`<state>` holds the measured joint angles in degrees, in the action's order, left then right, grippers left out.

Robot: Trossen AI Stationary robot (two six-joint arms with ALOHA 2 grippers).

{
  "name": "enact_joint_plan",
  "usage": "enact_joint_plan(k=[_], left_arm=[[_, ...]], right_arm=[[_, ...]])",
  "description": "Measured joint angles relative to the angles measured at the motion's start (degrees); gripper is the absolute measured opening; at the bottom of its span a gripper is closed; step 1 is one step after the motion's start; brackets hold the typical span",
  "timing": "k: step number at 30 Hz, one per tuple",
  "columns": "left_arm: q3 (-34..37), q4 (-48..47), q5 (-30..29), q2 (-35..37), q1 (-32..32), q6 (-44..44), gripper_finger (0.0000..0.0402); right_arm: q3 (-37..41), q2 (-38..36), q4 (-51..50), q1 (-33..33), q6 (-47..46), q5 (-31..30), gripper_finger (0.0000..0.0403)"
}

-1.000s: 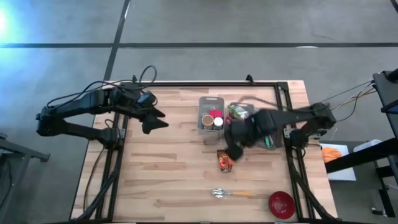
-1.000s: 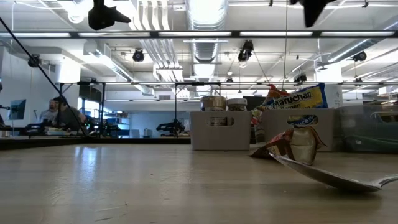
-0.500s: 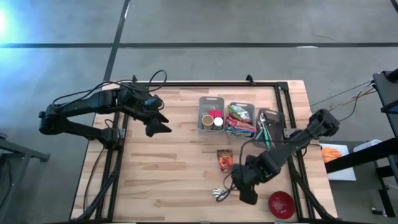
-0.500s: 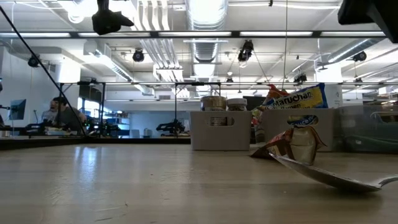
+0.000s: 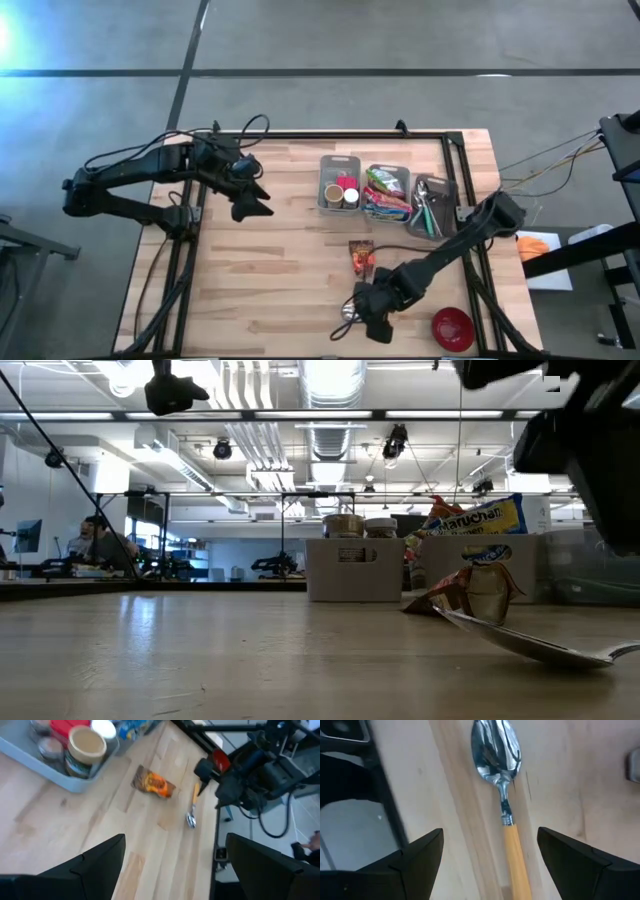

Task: Pick & Place Food Item
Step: Put the orange spoon into the black bin

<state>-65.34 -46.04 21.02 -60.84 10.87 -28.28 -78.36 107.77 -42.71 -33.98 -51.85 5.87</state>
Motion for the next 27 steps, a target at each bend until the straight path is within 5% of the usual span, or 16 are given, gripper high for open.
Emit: enact_joint_plan(k=[15, 27], left_arm=[[0.0, -4.3, 1.6, 0.0, 0.0, 1.2, 0.0349], [0.0, -5.3, 1.6, 0.0, 0.0, 1.5, 0.0349]], right_arm=[[-10.0, 14.2, -10.2, -0.3, 5.6, -0.4, 0.0313], [-9.8, 14.9, -11.1, -0.6, 5.3, -4.3, 0.0137]])
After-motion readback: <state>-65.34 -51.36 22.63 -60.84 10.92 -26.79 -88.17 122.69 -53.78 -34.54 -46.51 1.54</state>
